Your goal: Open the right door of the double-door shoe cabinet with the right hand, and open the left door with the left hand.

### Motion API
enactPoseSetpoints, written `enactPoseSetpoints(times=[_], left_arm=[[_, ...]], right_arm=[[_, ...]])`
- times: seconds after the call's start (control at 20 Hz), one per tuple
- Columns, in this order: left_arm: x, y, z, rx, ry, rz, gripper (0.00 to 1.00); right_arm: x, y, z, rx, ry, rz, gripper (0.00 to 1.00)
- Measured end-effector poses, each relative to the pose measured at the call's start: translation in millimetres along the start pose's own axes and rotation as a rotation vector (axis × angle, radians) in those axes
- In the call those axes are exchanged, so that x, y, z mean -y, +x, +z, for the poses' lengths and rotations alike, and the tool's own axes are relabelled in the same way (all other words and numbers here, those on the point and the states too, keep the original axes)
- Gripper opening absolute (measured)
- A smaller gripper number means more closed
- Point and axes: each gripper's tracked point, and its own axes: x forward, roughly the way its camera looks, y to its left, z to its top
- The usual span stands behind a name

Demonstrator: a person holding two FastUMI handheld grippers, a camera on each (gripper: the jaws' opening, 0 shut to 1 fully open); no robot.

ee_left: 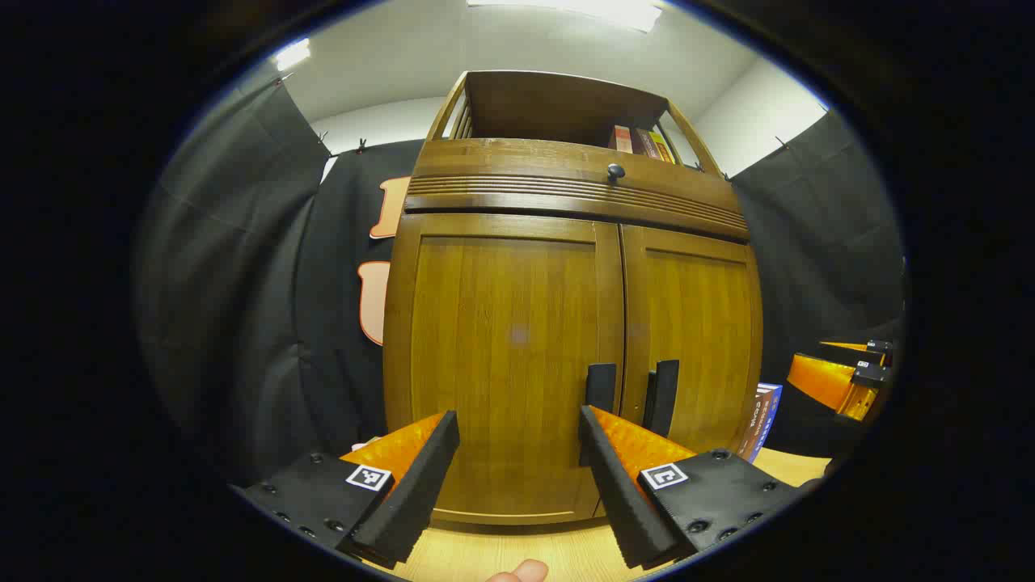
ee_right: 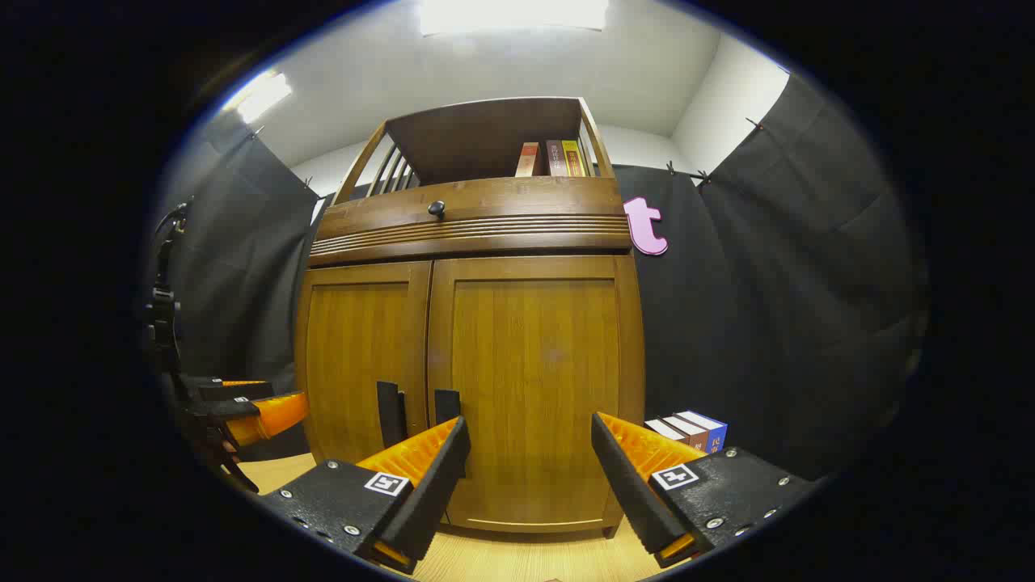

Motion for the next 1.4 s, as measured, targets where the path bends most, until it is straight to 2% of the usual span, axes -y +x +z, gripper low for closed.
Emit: enactPoseSetpoints(times=[0.85, 0.9, 0.95, 1.25, 1.4], left_arm=[[6.5, 0.8, 7.4, 0.021, 0.015, -0.011, 0.95], [8.7, 0.6, 7.9, 0.020, 0.017, -0.013, 0.98], [10.9, 0.0, 7.9, 0.021, 0.012, -0.022, 0.95], [11.2, 2.7, 4.0, 0.009, -0.004, -0.036, 0.95], [4.2, -1.1, -0.6, 0.000, -0.013, -0.030, 0.95]], right_arm=[[-7.3, 8.1, -5.7, -0.019, 0.016, 0.000, 1.00], [-8.5, 10.1, -6.2, -0.019, 0.017, 0.000, 1.00], [-10.9, 13.2, -7.4, -0.024, 0.019, 0.003, 0.93], [-41.9, 54.3, -15.9, -0.071, 0.000, 0.056, 0.93], [-65.0, 77.6, -24.8, -0.100, 0.018, 0.109, 0.93]])
